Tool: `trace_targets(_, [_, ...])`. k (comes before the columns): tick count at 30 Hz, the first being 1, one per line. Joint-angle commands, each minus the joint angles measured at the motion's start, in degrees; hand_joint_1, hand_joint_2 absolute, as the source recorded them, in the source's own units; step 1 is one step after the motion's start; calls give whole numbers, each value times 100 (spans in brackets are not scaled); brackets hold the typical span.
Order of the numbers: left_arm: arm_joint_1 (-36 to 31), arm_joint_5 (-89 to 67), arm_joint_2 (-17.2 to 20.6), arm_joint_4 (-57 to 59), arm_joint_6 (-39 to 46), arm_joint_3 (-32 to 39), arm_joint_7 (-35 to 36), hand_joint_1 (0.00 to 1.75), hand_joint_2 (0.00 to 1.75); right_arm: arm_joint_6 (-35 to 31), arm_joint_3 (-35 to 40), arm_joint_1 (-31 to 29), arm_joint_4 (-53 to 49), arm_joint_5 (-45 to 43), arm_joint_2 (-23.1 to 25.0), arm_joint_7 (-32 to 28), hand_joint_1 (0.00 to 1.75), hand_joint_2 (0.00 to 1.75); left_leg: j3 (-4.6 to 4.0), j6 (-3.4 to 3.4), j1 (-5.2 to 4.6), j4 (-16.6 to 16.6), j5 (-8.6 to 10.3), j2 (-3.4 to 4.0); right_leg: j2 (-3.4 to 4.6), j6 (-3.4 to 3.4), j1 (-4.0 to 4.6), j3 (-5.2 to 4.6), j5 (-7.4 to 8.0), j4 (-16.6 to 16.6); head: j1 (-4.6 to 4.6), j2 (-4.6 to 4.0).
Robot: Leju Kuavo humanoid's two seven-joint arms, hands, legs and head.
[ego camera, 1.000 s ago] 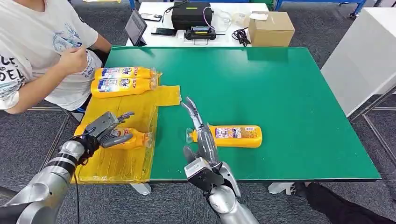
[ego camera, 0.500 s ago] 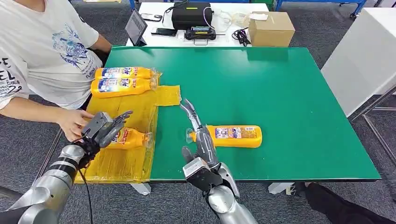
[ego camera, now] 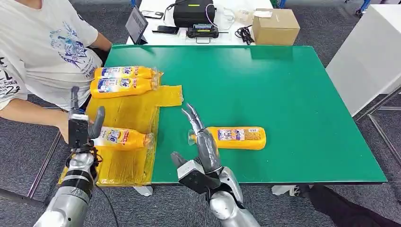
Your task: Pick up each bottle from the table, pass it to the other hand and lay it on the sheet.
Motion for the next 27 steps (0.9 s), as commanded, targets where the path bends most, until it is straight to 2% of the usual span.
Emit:
trace_targets(1, [851, 492, 25, -2393, 649, -844, -103, 0, 175, -264, -831, -580, 477, 804, -804, 611, 0, 175, -1, -4, 8, 4, -7, 7, 4, -6, 9, 6, 0, -8, 0, 0])
trace_targets(7, [1170, 814, -10, -3247, 612, -958, -103, 0, 175, -41, -1206, -665, 626, 1392, -1076, 1067, 0, 175, -7, -6, 6, 9, -10, 2, 0, -9, 8, 2, -5, -4, 0, 0])
trace_targets(14, [1471, 1002, -226, -2910, -100, -646, -103, 0, 175, 200, -1307, -799, 1068, 2171, -1292, 1842, 0, 175, 3, -4, 0, -3, -6, 4, 2, -8, 2, 6, -2, -11, 0, 0])
trace_targets(17, [1456, 1027, -304, -2674, -312, -543, -103, 0, 175, 692, -1359, -1029, 1533, 2055, -1398, 2093, 0, 175, -2, -4, 1, -1, -5, 7, 4, -6, 3, 1, 0, -11, 0, 0])
trace_targets(20, [1447, 1008, -322, -2667, -318, -535, -103, 0, 175, 713, -1370, -1075, 1641, 2039, -1409, 2077, 0, 175, -3, -3, 2, 0, -5, 6, 4, -6, 4, 2, 0, -9, 0, 0])
trace_targets(24, [1350, 786, -391, -2221, -582, -474, -103, 0, 175, 1416, -1151, -1419, 2615, 1755, -1552, 2143, 0, 175, -4, -3, 0, -4, -3, 3, 4, -5, 1, 2, 1, -11, -2, 0])
trace_targets(27, [1271, 690, -435, -1847, -768, -537, -103, 0, 175, 1436, -1038, -1618, 3270, 1696, -1543, 2035, 0, 175, 13, -8, 3, -8, -4, 2, 0, -11, 6, 20, 1, -18, -2, 0])
